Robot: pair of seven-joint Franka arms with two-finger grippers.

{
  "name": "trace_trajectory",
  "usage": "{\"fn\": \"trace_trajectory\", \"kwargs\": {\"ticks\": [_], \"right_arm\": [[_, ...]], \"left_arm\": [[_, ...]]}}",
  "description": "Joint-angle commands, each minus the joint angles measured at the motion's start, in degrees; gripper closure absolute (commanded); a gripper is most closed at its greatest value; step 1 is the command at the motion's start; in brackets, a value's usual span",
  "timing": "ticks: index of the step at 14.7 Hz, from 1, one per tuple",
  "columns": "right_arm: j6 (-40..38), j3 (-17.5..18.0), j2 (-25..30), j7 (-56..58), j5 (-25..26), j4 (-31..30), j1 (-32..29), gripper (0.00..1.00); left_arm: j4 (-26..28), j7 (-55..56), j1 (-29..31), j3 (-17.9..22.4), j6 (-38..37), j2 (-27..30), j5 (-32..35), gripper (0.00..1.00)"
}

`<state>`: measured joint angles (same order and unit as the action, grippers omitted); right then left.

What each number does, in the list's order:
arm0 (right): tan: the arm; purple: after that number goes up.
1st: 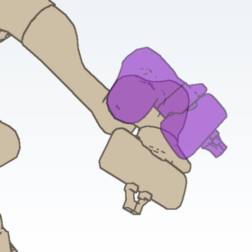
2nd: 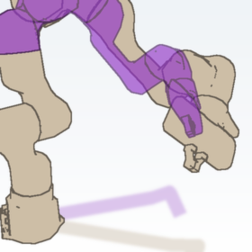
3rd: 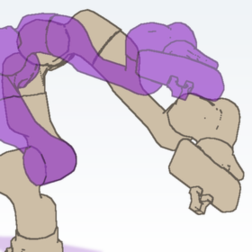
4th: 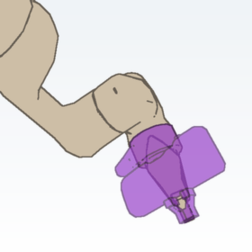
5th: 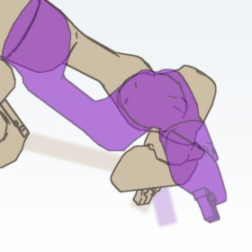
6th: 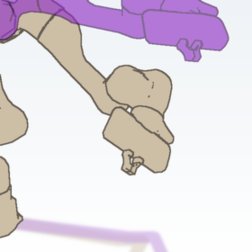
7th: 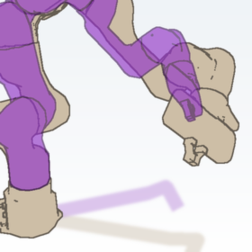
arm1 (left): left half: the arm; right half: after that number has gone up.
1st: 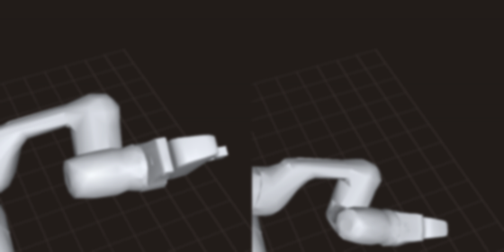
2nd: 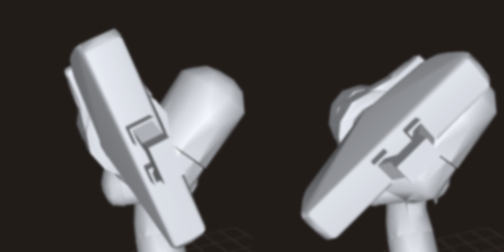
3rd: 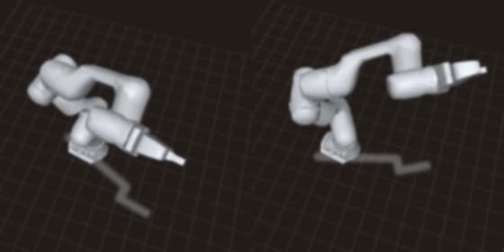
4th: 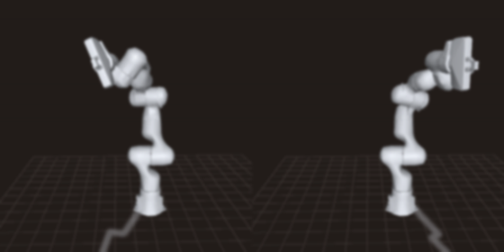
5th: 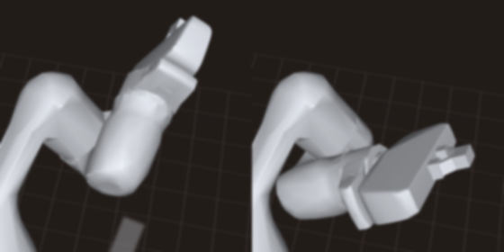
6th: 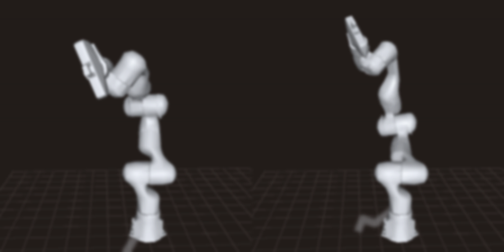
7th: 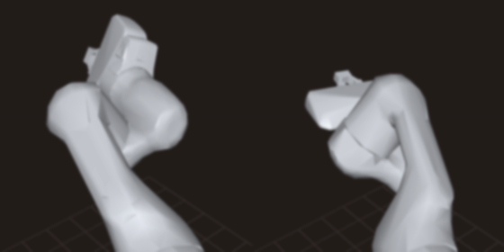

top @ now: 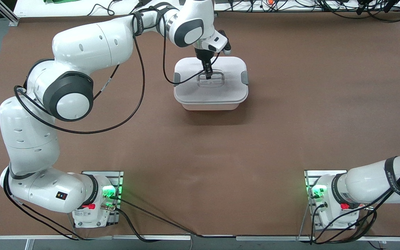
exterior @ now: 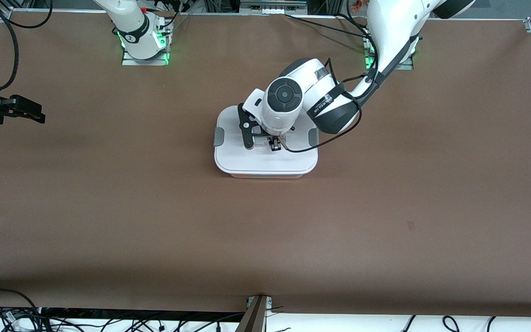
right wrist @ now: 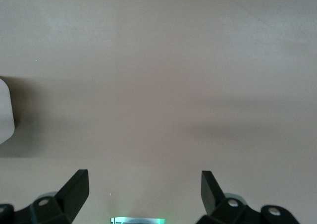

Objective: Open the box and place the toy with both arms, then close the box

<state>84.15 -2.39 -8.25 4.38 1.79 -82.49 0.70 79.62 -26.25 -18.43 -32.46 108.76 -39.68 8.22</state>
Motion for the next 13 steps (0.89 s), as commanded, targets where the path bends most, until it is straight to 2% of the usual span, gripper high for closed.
{"fn": "trace_trajectory", "kwargs": {"ticks": [1, 6, 8, 11, 13], "right_arm": [[0.31, -0.16, -0.19, 0.02, -1.09, 0.40, 0.01, 0.00], [0.49, -0.16, -0.28, 0.02, -1.09, 0.40, 0.27, 0.00], [0.57, 0.02, -0.54, 0.02, -1.18, 0.40, 0.36, 0.00], [0.57, 0.19, -0.54, -0.07, -1.18, 0.40, 0.36, 0.00], [0.57, 0.28, -0.54, -0.07, -1.18, 0.40, 0.36, 0.00]], "left_arm": [[0.28, 6.02, -0.91, -0.15, -3.20, 4.06, 0.57, 0.00], [0.10, 14.71, 1.28, 1.17, -10.57, 14.87, 0.74, 0.00], [0.27, 19.55, 4.62, 1.08, -14.61, 19.35, 0.92, 0.00], [0.19, 23.26, 7.78, 2.58, -18.40, 24.02, 6.18, 0.00], [0.01, 24.40, 13.91, 2.58, -21.12, 26.39, 5.67, 0.00]]}}
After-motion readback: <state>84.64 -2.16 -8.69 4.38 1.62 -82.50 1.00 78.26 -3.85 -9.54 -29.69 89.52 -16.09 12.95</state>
